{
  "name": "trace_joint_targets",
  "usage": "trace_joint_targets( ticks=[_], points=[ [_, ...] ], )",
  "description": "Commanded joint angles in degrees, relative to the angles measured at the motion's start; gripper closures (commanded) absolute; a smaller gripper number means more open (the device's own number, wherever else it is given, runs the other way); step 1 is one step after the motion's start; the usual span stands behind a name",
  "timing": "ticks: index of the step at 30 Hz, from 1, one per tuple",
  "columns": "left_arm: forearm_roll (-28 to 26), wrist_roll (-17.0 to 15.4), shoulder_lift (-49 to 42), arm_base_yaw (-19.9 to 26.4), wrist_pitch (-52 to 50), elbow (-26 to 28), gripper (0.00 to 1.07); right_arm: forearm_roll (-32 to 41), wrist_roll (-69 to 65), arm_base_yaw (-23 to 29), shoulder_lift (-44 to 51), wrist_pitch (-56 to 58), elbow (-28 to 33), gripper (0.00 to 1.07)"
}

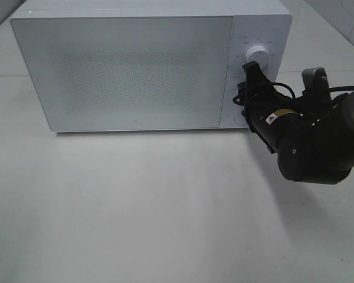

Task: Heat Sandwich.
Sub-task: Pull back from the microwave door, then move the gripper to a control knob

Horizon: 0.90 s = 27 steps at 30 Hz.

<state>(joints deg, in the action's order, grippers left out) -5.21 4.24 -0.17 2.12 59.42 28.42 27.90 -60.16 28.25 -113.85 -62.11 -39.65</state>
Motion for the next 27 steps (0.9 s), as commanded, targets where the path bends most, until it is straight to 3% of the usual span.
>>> trace_joint_targets(
  ticks=[1,15,27],
  points=[
    [-0.11,-0.29,-1.6,0.06,-0.52,-0.17,0.05,1.03,-7.91,-0.17,0.74,-13.12,-1.78,0.89],
    [-0.11,-0.29,-1.6,0.06,-0.52,-0.17,0.05,7.1,-31.17,-0.17,0.29,-15.64,-1.78,0.88],
    [-0.11,-0.29,-1.6,0.06,-0.52,-0.17,0.05,6.93,-31.46,-0.17,0.29,-15.58,-1.78,0.86]
  ],
)
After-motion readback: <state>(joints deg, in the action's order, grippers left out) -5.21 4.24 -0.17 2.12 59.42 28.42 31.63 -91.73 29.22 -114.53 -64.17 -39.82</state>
